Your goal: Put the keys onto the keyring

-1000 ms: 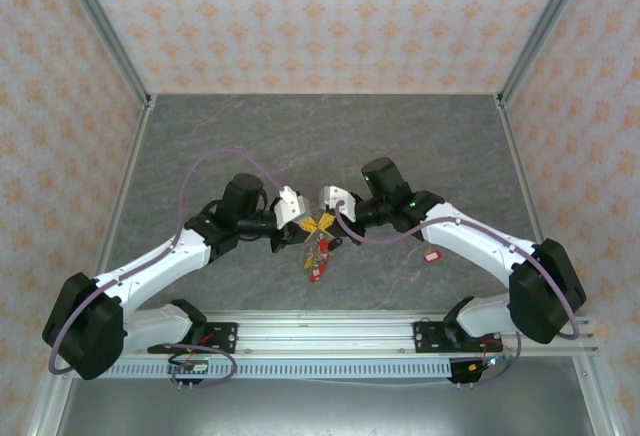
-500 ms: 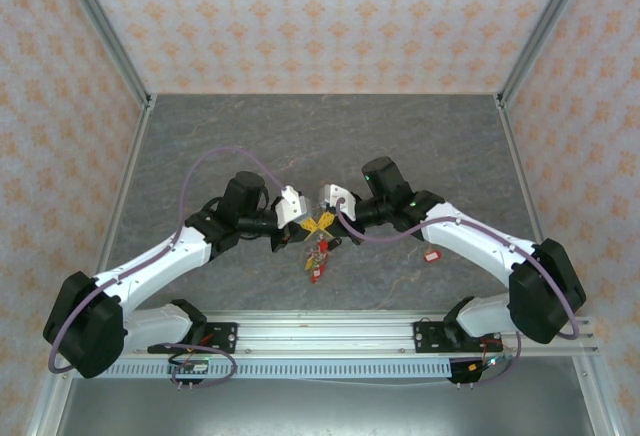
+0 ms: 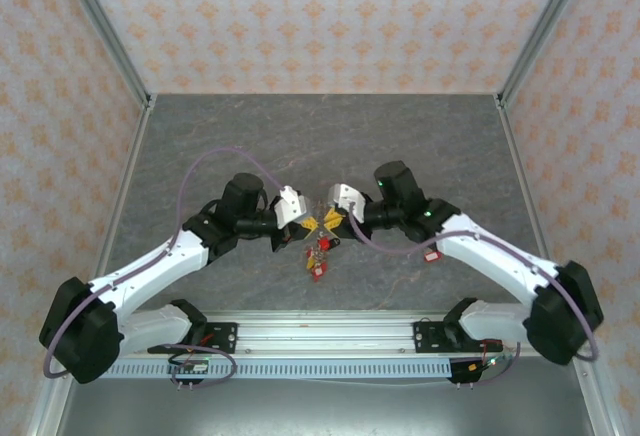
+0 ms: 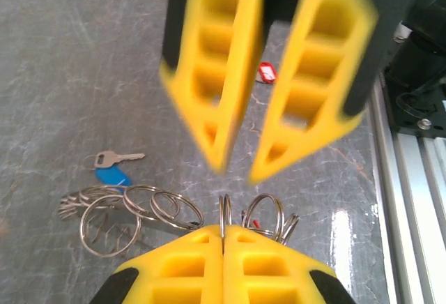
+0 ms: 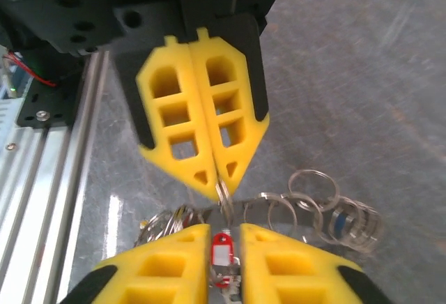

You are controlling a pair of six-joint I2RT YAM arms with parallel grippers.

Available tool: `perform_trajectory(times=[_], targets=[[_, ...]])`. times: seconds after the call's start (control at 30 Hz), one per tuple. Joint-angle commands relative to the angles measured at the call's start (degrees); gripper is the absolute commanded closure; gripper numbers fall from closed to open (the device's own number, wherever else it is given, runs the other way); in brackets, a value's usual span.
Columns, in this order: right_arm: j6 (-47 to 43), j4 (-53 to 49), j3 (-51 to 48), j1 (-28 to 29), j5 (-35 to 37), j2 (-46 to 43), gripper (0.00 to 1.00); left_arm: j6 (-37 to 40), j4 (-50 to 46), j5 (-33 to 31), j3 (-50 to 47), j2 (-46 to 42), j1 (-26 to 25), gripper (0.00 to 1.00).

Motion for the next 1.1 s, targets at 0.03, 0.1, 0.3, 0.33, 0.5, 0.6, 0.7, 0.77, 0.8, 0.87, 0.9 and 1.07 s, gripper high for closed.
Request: perform_trajectory(times=[0.03, 0.1, 0.3, 0.33, 0.5, 0.6, 0.7, 0.77, 0.8, 0.87, 0.9, 1.07], targets=[[11.1, 7.8, -5.0, 0.0, 12.6, -8.3, 0.78, -3.2, 3.8, -4.0, -1.3, -2.2, 0.0, 1.00], [15.7, 10.0, -7.7, 0.0, 18.7, -11.8, 0.75, -3.8, 4.0, -4.6, -1.6, -2.5, 0.0, 1.00], [40.2, 4.7, -9.0, -0.3, 51.8, -16.8, 0.79, -7.6, 6.6, -6.9, -3.0, -3.9, 0.0, 1.00], [43.2, 1.4, -8.6, -0.4, 55.8, -16.8, 0.79, -8.1, 6.8, -7.7, -3.2, -4.1, 0.0, 1.00], [61.7, -17.9, -6.3, -8.4, 58.8, -14.8, 0.80, -11.1, 9.3, -10.3, -4.9, -6.3, 0.0, 1.00], [68.0, -22.8, -7.7, -15.0, 51.7, -14.4, 0.79, -11.9, 9.6, -10.4, -5.1, -7.3, -0.1, 1.00], [70.3, -24.0, -10.2, -19.7, 45.3, -12.7, 0.78, -12.3, 9.7, -10.3, -5.0, -7.3, 0.0, 1.00], [71.6, -26.9, -10.1, -20.8, 45.1, -10.4, 0.78, -12.4, 9.6, -10.0, -4.6, -6.9, -0.1, 1.00], [71.7, -27.5, -10.1, -20.9, 45.2, -9.5, 0.77, -12.4, 9.4, -9.8, -4.5, -6.8, -0.1, 1.00], [71.4, -28.7, -10.0, -21.0, 45.2, -7.7, 0.75, -12.7, 9.4, -9.8, -4.2, -6.6, 0.0, 1.00], [71.3, -29.2, -10.0, -20.9, 45.7, -6.8, 0.74, -12.8, 9.5, -9.8, -4.3, -6.7, 0.0, 1.00], [70.7, -30.6, -10.1, -20.9, 45.7, -1.9, 0.72, -13.0, 9.5, -9.5, -4.2, -6.9, -0.1, 1.00]])
